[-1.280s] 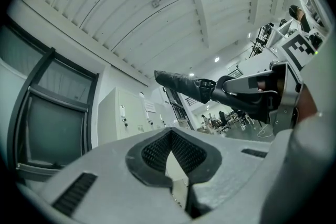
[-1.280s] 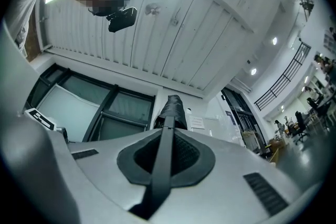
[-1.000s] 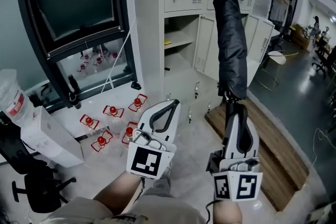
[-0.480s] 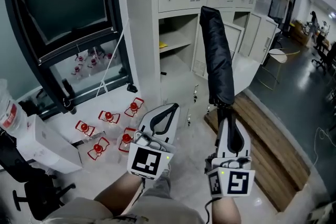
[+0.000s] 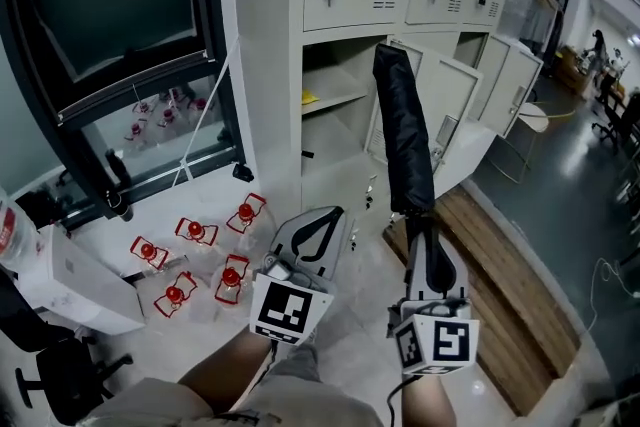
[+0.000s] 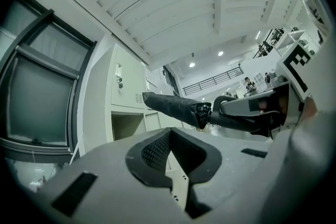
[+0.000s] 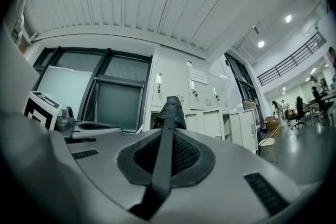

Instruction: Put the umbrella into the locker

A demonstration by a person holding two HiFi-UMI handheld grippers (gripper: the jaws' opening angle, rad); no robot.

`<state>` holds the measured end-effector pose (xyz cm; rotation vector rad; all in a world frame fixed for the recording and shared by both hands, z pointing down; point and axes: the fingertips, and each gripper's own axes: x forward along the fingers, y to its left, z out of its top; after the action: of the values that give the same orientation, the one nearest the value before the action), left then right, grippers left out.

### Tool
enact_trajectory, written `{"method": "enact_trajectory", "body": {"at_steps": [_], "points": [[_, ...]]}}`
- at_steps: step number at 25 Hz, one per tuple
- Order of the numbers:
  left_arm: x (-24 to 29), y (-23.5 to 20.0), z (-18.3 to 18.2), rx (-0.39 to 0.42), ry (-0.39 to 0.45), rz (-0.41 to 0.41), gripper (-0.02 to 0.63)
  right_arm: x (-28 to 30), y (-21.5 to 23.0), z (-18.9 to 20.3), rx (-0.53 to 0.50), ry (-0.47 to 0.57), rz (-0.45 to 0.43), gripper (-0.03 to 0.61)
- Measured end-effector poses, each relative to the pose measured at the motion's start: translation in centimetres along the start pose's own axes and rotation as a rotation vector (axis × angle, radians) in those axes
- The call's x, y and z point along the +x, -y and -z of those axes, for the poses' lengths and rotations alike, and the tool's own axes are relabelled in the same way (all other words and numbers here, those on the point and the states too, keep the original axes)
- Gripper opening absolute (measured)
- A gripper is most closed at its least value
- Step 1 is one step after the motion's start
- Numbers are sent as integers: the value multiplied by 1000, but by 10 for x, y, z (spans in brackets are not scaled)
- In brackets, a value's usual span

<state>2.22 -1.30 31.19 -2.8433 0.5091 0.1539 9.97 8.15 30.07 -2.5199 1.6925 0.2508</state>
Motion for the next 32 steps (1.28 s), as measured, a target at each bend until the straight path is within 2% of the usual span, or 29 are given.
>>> {"method": "enact_trajectory", "body": {"at_steps": [6,10,21,28,32], "points": [[48,-36,24,-24,-32,9,8,65,5,31,8,-98,-31,14],[83,-62,35,-67,-33,24,8,113,7,42,0,-128,-47,14],[173,-129,65,-73,-48,39,8,246,14,71,-4,-181,-88,14],[206,-154,72,-99,-25,-2,8,306,17,78,-20,-170,-139,15],[226,-162,82,-96,-50,-52,8,337,20,87,-3,-171,-203,15]]}}
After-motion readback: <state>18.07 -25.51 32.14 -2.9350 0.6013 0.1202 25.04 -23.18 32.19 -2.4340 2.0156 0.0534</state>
